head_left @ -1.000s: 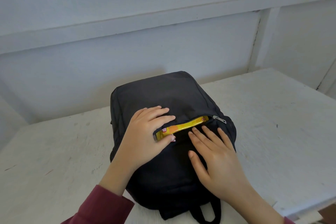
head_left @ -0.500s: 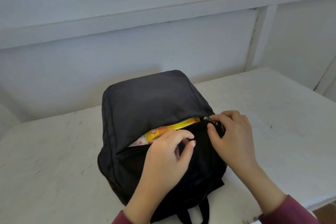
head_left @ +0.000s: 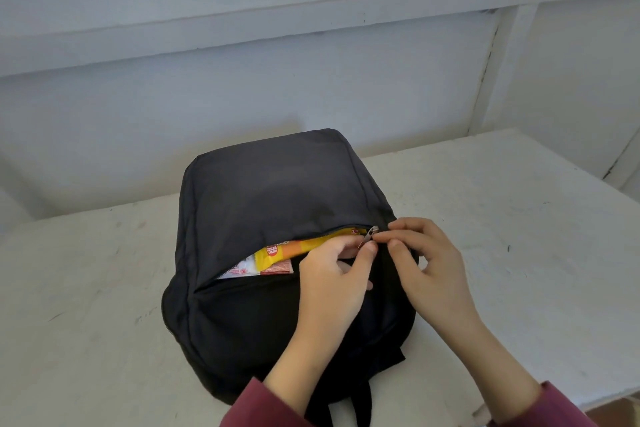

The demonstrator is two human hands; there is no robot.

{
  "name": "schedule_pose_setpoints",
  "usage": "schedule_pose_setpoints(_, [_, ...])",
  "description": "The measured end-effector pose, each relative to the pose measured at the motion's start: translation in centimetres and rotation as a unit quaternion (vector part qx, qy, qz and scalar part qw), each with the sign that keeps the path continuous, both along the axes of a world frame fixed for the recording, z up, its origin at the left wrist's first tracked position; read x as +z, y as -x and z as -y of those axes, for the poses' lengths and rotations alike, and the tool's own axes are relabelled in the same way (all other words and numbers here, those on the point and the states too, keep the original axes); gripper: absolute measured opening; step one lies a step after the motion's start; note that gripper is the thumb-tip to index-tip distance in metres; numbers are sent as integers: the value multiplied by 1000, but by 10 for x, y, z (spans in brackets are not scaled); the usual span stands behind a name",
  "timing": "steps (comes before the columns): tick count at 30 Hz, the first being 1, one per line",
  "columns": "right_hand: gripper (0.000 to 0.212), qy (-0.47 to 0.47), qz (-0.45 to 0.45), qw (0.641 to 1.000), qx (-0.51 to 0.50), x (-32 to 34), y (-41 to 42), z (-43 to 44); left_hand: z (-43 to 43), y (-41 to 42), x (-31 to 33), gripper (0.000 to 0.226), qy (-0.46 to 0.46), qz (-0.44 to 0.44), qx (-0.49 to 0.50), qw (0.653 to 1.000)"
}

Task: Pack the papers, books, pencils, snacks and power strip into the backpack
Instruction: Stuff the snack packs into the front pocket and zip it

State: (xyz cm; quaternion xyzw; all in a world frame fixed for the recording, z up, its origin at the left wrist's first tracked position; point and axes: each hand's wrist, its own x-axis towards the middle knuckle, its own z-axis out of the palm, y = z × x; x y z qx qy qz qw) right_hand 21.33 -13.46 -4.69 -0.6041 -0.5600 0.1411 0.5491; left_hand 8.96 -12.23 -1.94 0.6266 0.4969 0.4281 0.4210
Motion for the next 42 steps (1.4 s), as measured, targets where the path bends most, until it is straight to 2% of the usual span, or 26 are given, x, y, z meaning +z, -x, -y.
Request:
schedule_pose_setpoints(4, [26, -18, 16, 1000, 18, -2, -5, -3, -4, -2, -2, 11, -8, -18, 18, 1000])
schedule_pose_setpoints(10, [39, -19, 108, 994, 21, -7, -12, -10, -1, 1, -3, 14, -57, -18, 24, 998])
schedule_pose_setpoints(15, [25, -71, 183, 981, 8, -9, -11, -18, 2, 10, -5, 22, -134, -71, 34, 988])
schedule_pose_setpoints(22, [19, -70, 179, 981, 5, -10, -8, -20, 7, 35, -5, 18, -226, -160, 63, 959])
schedule_pose_setpoints(30, [12, -52, 165, 985, -2, -11, -8, -19, 27, 77, -4, 22, -213, -181, 159, 947])
schedule_pose_setpoints(36, [14, -59, 160, 985, 7, -10, -3, -18, 33, 91, -3, 23, -211, -195, 181, 941])
schedule_pose_setpoints(40, [22, -62, 214, 975, 0, -4, -2, -17, 32, 92, -4, 20, -202, -177, 185, 945])
schedule_pose_setpoints(42, [29, -81, 234, 968, 34, 2, 1, -17, 33, 92, -4, 19, -206, -169, 181, 947])
